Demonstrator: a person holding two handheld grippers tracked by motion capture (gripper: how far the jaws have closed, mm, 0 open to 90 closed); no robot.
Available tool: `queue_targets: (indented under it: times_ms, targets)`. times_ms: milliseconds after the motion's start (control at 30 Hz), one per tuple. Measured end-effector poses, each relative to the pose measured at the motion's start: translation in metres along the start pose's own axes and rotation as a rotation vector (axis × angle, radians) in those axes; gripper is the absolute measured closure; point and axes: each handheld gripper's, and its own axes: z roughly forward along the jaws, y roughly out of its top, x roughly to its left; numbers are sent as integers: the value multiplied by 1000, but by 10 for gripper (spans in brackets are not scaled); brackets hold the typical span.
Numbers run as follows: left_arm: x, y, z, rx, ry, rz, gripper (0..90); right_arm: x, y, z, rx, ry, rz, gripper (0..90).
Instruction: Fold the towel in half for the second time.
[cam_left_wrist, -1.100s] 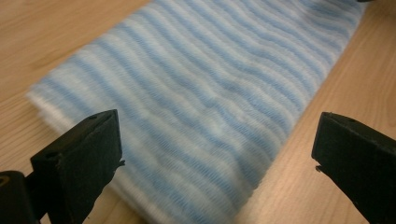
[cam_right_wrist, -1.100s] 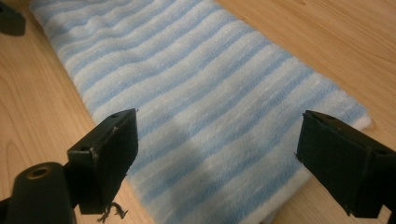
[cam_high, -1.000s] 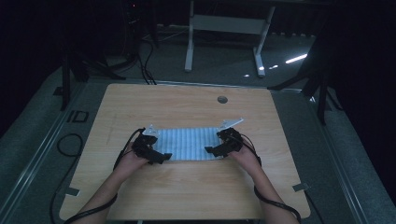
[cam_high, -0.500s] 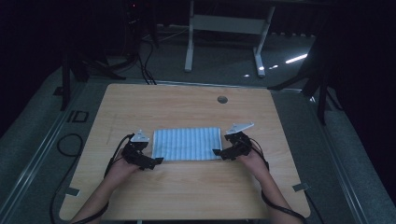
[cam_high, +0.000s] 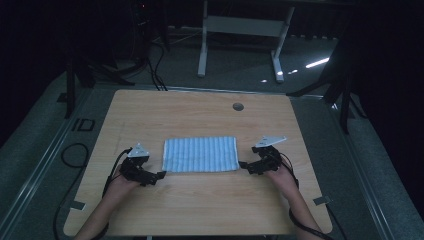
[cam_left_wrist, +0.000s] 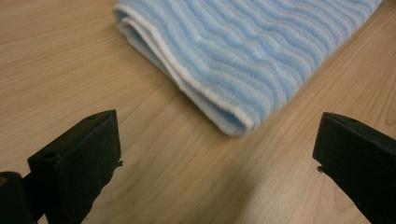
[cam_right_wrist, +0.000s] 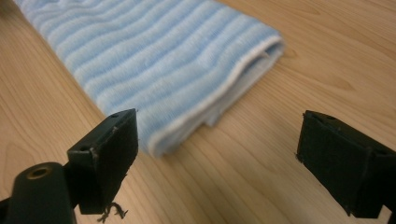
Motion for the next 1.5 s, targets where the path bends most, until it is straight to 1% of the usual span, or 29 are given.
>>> queue_targets:
  times_ms: [33, 67, 167, 267, 333, 367, 433, 500, 533, 667, 733, 800, 867, 933, 1000, 1033, 1067, 1100, 1200, 1267, 1300, 1367, 1433, 1500]
  targets:
    - [2, -4, -3, -5, 0, -9, 8, -1, -2, -2, 0, -4, 3, 123]
    - [3, -5, -4, -3, -1, -18, 8, -4, -7, -5, 3, -1, 18, 124]
    - [3, -8, -8, -12, 8, -22, 8, -6, -11, -8, -3, -1, 31, 123]
    - [4, -12, -12, -16, 20, -16, 8, -8, -15, -12, -9, -8, 36, 124]
    - [5, -14, -14, -10, 19, -18, 8, -10, -19, -14, -10, -10, 50, 124]
    - [6, -16, -16, -19, 17, -21, 8, -10, -21, -16, -9, -7, 56, 123]
    - [8, -18, -18, -22, 8, -38, 8, -11, -25, -18, -6, -21, 61, 124]
    - [9, -20, -20, -27, 13, -38, 8, -12, -29, -20, -7, -25, 71, 123]
    - [10, -22, -21, -26, 17, -45, 8, -12, -32, -21, -9, -34, 72, 124]
    - [12, -28, -26, -32, 32, -50, 8, -13, -40, -29, -29, -55, 89, 123]
    - [13, -30, -27, -23, 29, -55, 8, -13, -45, -33, -26, -64, 89, 124]
    - [13, -33, -29, -21, 33, -58, 8, -13, -49, -36, -27, -85, 92, 124]
    - [13, -35, -31, -27, 32, -62, 8, -14, -53, -40, -32, -94, 95, 123]
    - [13, -37, -33, -29, 46, -60, 8, -14, -57, -43, -38, -109, 100, 123]
    - [13, -38, -34, -35, 47, -64, 8, -15, -59, -45, -39, -113, 103, 123]
    - [13, -40, -36, -35, 45, -73, 8, -15, -61, -46, -40, -118, 108, 123]
    - [13, -41, -37, -35, 44, -75, 8, -16, -65, -50, -43, -127, 111, 123]
    - [12, -42, -38, -31, 51, -69, 8, -16, -67, -52, -46, -137, 111, 123]
    - [10, -47, -38, -25, 55, -69, 8, -16, -72, -58, -56, -148, 118, 123]
    - [7, -50, -38, -34, 60, -65, 8, -16, -75, -62, -55, -162, 120, 123]
    - [6, -51, -38, -29, 59, -66, 8, -16, -77, -64, -60, -164, 126, 123]
    - [4, -51, -39, -41, 65, -65, 8, -17, -81, -68, -69, -177, 135, 123]
    - [3, -51, -40, -42, 70, -54, 8, -18, -84, -72, -80, -183, 148, 123]
    - [4, -51, -42, -44, 74, -62, 8, -19, -88, -74, -89, -195, 155, 123]
